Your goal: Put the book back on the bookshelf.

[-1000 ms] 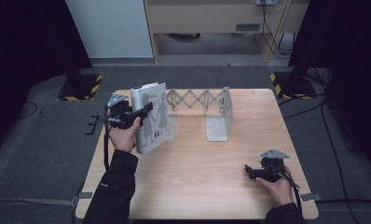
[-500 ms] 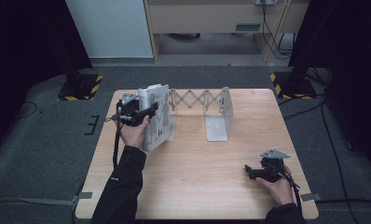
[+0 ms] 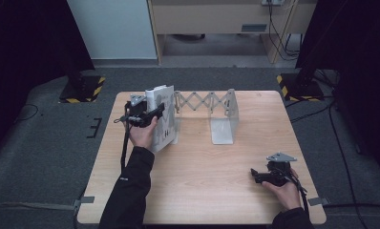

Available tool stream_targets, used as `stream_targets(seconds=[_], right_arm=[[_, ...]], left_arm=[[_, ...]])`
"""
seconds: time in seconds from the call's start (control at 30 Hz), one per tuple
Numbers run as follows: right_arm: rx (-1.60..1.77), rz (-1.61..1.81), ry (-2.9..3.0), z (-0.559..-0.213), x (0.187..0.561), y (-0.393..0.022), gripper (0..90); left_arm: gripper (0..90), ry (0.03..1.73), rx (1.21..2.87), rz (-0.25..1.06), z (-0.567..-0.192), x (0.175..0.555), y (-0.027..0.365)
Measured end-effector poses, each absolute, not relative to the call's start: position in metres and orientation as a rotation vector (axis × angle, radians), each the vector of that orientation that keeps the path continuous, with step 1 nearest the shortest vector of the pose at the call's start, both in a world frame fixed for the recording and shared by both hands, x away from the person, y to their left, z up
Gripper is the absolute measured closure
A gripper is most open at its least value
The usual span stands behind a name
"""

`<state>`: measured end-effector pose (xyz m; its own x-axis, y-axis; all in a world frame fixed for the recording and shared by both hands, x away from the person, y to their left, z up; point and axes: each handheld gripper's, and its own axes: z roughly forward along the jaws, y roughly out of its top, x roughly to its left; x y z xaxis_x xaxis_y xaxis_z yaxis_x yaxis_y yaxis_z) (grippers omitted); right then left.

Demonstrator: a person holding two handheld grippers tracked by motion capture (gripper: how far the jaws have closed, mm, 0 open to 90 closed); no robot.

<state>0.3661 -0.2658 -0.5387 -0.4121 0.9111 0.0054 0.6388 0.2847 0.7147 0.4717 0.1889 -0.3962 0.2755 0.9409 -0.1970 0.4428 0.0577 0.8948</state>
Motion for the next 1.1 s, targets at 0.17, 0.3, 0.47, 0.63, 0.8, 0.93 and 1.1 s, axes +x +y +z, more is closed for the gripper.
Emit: stream_targets(seconds=[0.17, 0.3, 0.47, 0.63, 0.8, 0.93, 1.1], right_arm=[[1.394, 0.911, 2.154, -0.539, 0.366, -0.266, 6.0], [1.393, 0.91, 2.155, -0.539, 0.366, -0.266, 5.9], [1.394, 0.91, 2.156, -0.539, 0.366, -0.266, 5.8], [1.393, 0.91, 2.156, -0.539, 0.366, -0.266, 5.8], [1.393, 0.91, 2.156, -0.539, 0.366, -0.266, 5.7], [1.391, 0.911, 2.158, -0.539, 0.366, -0.266, 5.7], [1.393, 0.91, 2.156, -0.539, 0.366, -0.266, 5.7]], left_arm=[[52.7, 1.313, 1.56, 0.654, -0.399, 0.472, 0.183], [52.7, 1.293, 1.571, 0.676, -0.4, 0.471, 0.178], [52.1, 1.278, 1.578, 0.698, -0.402, 0.465, 0.178], [51.7, 1.255, 1.579, 0.707, -0.407, 0.45, 0.183], [51.7, 1.222, 1.604, 0.711, -0.414, 0.427, 0.187], [51.8, 1.211, 1.621, 0.712, -0.421, 0.41, 0.189], [51.8, 1.244, 1.587, 0.688, -0.43, 0.398, 0.201]])
